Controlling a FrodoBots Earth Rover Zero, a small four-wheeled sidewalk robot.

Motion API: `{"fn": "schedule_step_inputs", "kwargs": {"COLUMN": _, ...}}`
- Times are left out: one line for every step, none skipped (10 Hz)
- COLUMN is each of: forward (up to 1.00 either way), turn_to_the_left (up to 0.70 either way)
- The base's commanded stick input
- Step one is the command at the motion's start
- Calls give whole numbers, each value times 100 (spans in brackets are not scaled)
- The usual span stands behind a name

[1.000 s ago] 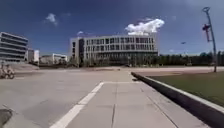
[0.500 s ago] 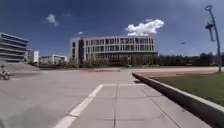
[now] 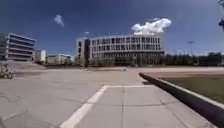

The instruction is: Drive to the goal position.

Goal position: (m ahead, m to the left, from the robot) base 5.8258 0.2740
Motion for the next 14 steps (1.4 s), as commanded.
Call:
{"fn": "schedule_step_inputs", "kwargs": {"forward": 70, "turn_to_the_left": 4}}
{"fn": "schedule_step_inputs", "kwargs": {"forward": 70, "turn_to_the_left": 4}}
{"fn": "schedule_step_inputs", "kwargs": {"forward": 70, "turn_to_the_left": 4}}
{"fn": "schedule_step_inputs", "kwargs": {"forward": 70, "turn_to_the_left": 3}}
{"fn": "schedule_step_inputs", "kwargs": {"forward": 70, "turn_to_the_left": 3}}
{"fn": "schedule_step_inputs", "kwargs": {"forward": 70, "turn_to_the_left": 3}}
{"fn": "schedule_step_inputs", "kwargs": {"forward": 70, "turn_to_the_left": 1}}
{"fn": "schedule_step_inputs", "kwargs": {"forward": 70, "turn_to_the_left": 1}}
{"fn": "schedule_step_inputs", "kwargs": {"forward": 70, "turn_to_the_left": 1}}
{"fn": "schedule_step_inputs", "kwargs": {"forward": 70, "turn_to_the_left": 1}}
{"fn": "schedule_step_inputs", "kwargs": {"forward": 70, "turn_to_the_left": -1}}
{"fn": "schedule_step_inputs", "kwargs": {"forward": 70, "turn_to_the_left": -11}}
{"fn": "schedule_step_inputs", "kwargs": {"forward": 70, "turn_to_the_left": -26}}
{"fn": "schedule_step_inputs", "kwargs": {"forward": 70, "turn_to_the_left": -34}}
